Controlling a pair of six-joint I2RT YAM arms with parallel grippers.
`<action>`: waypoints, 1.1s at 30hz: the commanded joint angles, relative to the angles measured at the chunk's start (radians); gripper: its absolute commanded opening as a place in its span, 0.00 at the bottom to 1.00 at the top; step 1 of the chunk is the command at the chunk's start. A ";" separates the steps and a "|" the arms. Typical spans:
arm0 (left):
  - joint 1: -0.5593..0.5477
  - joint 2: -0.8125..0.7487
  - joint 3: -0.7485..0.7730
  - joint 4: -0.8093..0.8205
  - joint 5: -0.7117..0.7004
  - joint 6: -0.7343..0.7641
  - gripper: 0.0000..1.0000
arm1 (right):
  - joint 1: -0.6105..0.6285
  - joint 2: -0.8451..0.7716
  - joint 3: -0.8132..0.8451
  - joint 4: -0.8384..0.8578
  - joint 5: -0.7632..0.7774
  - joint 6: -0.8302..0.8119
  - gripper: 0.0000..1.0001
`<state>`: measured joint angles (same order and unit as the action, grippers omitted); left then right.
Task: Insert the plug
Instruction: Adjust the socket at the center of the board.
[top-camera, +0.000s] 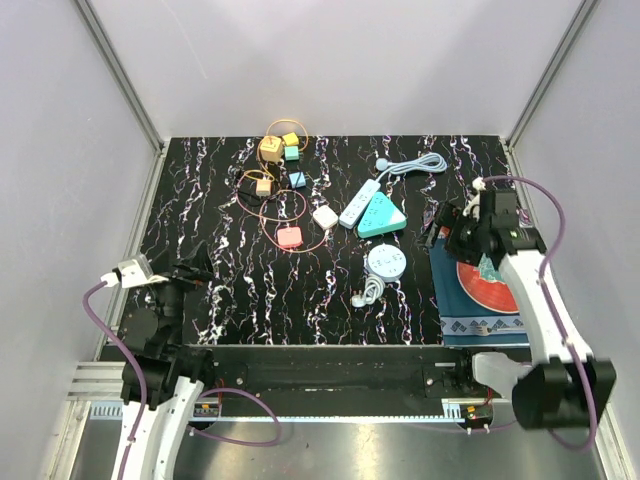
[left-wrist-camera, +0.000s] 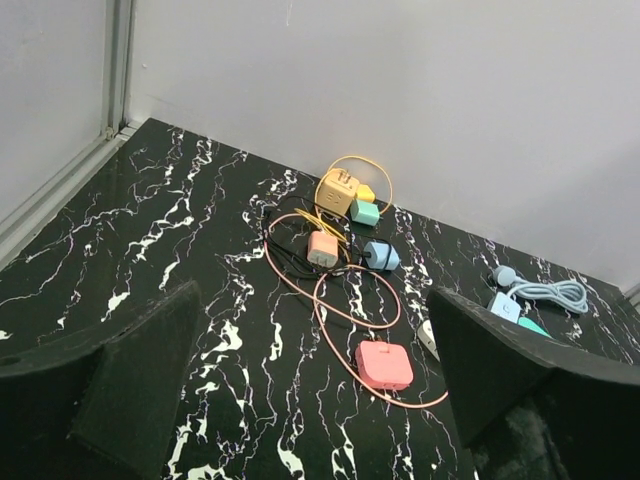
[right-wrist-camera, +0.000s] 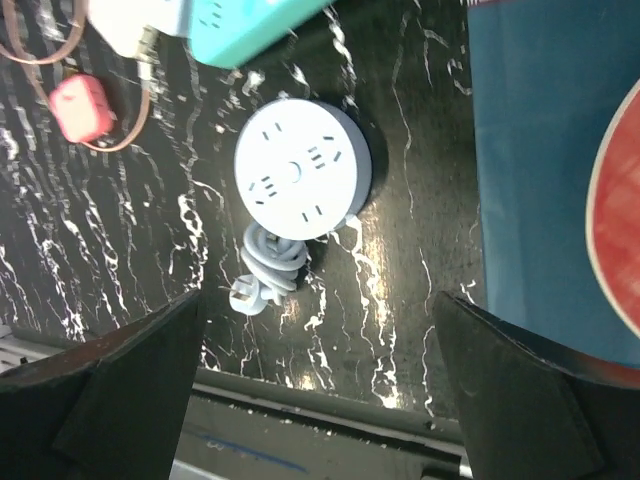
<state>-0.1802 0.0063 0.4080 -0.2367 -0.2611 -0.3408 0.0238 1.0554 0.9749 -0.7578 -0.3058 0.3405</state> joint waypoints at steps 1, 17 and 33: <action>-0.011 -0.121 0.045 -0.003 0.008 -0.015 0.99 | 0.051 0.176 0.064 -0.052 -0.024 0.067 1.00; -0.019 -0.065 0.057 -0.006 0.066 -0.010 0.99 | 0.335 0.592 0.094 0.280 0.275 0.141 0.99; -0.019 -0.035 0.057 0.004 0.094 -0.004 0.99 | 0.510 0.661 0.111 0.341 0.025 -0.178 1.00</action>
<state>-0.1963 0.0063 0.4244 -0.2695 -0.1978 -0.3458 0.4675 1.7134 1.0424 -0.4366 -0.1802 0.2783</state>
